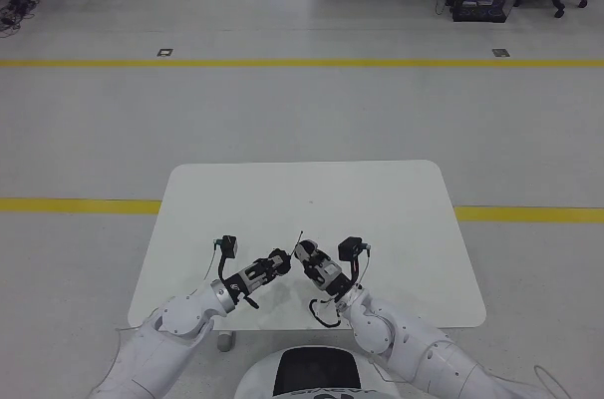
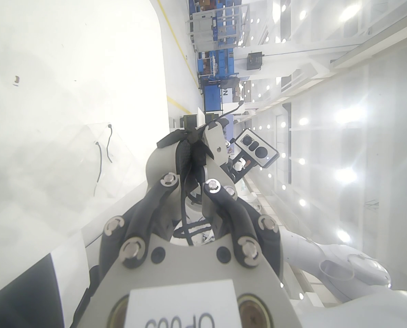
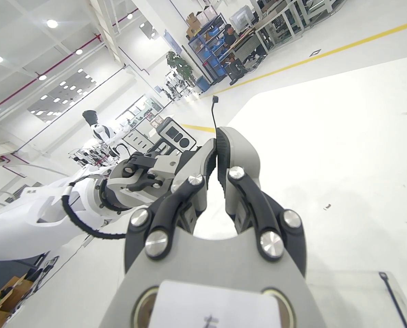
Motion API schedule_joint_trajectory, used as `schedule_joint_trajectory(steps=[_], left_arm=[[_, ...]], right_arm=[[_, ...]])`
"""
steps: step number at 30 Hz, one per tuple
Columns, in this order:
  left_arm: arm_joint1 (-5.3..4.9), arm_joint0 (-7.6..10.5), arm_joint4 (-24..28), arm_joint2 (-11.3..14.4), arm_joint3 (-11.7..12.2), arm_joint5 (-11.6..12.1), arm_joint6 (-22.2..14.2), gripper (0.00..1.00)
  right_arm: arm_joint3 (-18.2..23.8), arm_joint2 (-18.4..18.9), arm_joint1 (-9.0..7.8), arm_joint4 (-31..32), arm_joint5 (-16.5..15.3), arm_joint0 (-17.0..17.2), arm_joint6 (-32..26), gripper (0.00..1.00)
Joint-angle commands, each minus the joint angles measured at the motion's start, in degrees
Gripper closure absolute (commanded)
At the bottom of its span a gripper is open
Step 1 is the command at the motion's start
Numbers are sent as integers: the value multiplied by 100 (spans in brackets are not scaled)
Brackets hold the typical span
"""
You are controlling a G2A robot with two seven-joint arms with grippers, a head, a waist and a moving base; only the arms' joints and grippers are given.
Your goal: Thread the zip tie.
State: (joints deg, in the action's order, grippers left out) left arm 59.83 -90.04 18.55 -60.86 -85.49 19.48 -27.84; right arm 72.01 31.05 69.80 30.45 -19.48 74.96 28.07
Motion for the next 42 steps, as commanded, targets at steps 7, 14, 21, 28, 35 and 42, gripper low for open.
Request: schedule_joint_trajectory(steps=[7, 14, 21, 28, 35, 42], left_arm=[[0, 0, 0, 0, 0, 0, 0, 100], [0, 0, 0, 0, 0, 0, 0, 100], [0, 0, 0, 0, 0, 0, 0, 100], [0, 0, 0, 0, 0, 0, 0, 100], [0, 0, 0, 0, 0, 0, 0, 100], [0, 0, 0, 0, 0, 0, 0, 100]], right_arm=[[-3, 3, 8, 16, 0, 4, -56, 100], [-4, 17, 17, 25, 0, 6, -101, 100], [0, 16, 28, 25, 0, 18, -112, 100], [-14, 3, 34, 18, 0, 17, -126, 100], [-26, -7, 42, 3, 0, 12, -125, 100], [8, -25, 30, -72, 0, 23, -192, 0]])
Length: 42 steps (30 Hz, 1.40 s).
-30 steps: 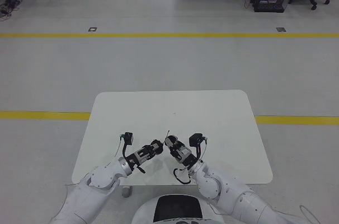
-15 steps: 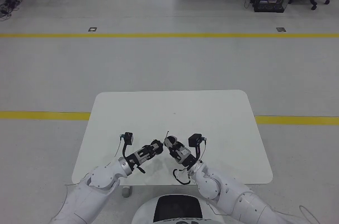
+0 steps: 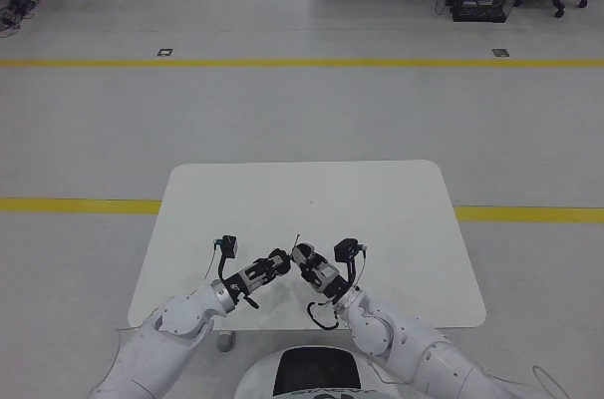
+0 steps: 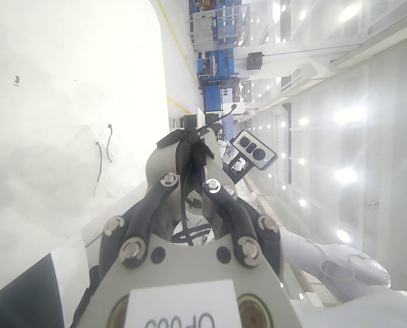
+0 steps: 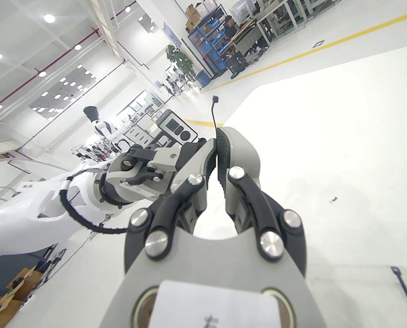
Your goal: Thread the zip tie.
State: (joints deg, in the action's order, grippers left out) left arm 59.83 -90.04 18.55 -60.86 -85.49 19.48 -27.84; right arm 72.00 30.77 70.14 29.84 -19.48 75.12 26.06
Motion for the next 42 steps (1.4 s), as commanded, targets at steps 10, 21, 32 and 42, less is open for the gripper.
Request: schedule_joint_trajectory(steps=[10, 21, 32, 42], left_arm=[[0, 0, 0, 0, 0, 0, 0, 100], [0, 0, 0, 0, 0, 0, 0, 100], [0, 0, 0, 0, 0, 0, 0, 100], [0, 0, 0, 0, 0, 0, 0, 100]], right_arm=[[291, 142, -167, 1, 0, 179, 191, 0], [1215, 259, -695, -834, 0, 373, -349, 0], [1323, 254, -702, -1038, 0, 391, -608, 0], [2055, 895, -1075, -2092, 0, 624, -2106, 0]])
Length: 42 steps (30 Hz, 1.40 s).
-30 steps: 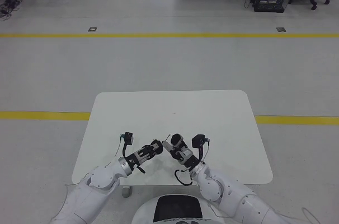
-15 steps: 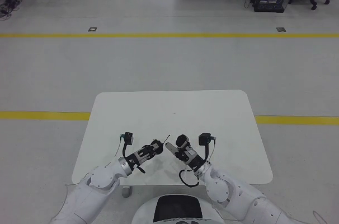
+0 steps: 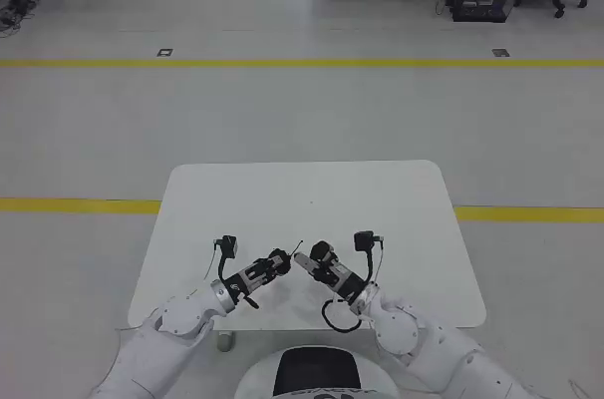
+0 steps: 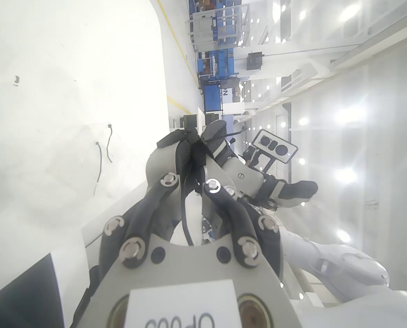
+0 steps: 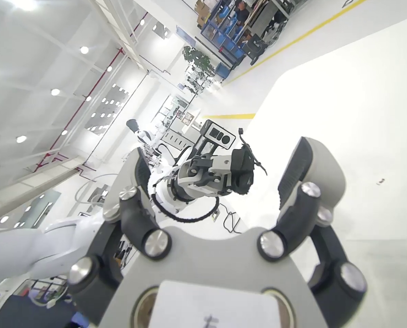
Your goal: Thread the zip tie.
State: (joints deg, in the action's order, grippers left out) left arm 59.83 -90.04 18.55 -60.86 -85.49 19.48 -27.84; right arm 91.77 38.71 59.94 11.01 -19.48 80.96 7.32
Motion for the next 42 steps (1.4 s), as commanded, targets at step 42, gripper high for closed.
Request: schedule_joint_trajectory(steps=[42], left_arm=[[0, 0, 0, 0, 0, 0, 0, 100]], right_arm=[[-1285, 3105, 1015, -4107, 0, 658, -8092, 0]])
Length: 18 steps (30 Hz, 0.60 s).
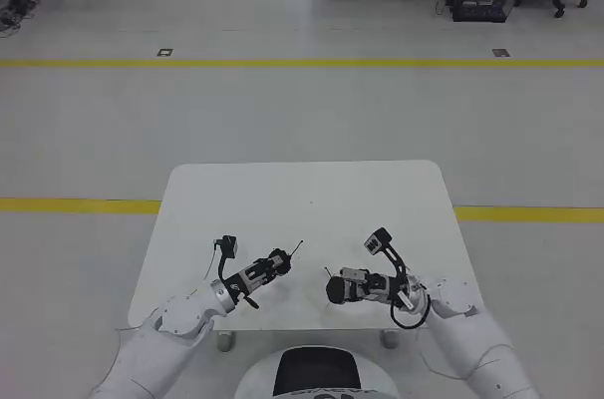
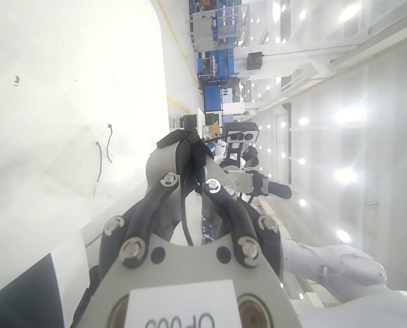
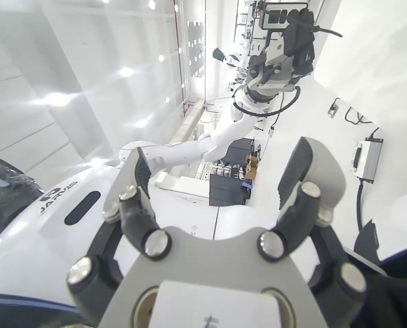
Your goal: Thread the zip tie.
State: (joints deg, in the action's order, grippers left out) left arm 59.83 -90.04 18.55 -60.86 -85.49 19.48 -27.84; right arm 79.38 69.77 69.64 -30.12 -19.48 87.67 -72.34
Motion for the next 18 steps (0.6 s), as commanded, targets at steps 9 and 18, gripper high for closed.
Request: schedule_joint_trajectory(steps=[9, 18], left_arm=[[0, 0, 0, 0, 0, 0, 0, 100], [35, 69, 835, 128, 121, -29, -642, 100]], right_arm=[[-84, 9, 95, 19, 0, -22, -197, 0], [-297, 68, 62, -604, 240, -115, -563, 0]])
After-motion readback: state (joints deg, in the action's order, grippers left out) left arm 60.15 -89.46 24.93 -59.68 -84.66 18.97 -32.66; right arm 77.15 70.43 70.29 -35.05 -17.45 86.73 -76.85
